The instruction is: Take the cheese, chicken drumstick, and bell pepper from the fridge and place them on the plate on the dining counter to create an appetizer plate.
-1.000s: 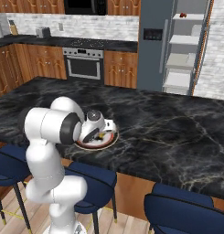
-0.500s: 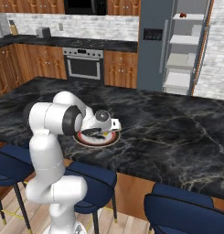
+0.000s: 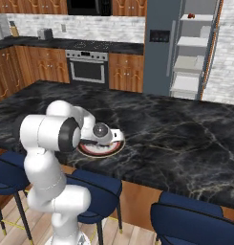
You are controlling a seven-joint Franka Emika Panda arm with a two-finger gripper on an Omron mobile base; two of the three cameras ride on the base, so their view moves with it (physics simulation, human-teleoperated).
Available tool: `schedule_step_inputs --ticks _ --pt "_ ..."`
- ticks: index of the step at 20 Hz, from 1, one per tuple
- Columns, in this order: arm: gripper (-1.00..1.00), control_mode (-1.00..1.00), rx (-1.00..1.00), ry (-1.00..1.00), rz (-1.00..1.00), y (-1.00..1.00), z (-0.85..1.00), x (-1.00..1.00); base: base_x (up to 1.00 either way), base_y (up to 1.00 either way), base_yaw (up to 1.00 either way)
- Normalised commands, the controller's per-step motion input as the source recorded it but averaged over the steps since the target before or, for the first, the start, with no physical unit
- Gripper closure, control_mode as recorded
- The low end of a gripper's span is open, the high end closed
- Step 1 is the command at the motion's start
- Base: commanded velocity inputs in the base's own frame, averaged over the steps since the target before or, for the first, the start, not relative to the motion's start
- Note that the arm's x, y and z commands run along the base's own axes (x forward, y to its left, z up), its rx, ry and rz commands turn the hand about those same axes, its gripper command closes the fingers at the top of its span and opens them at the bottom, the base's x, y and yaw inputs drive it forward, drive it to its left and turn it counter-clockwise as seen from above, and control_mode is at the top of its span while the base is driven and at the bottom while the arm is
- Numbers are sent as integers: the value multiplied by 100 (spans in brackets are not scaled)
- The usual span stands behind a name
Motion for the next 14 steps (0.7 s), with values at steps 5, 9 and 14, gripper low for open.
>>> schedule_step_inputs --ticks 5,9,14 --pt "-100 -100 -3 8 0 -3 100 0 0 0 0" --pt "-100 -100 -2 7 0 -40 100 15 0 0 0" --pt "-100 -100 0 3 0 -54 100 7 0 0 0"
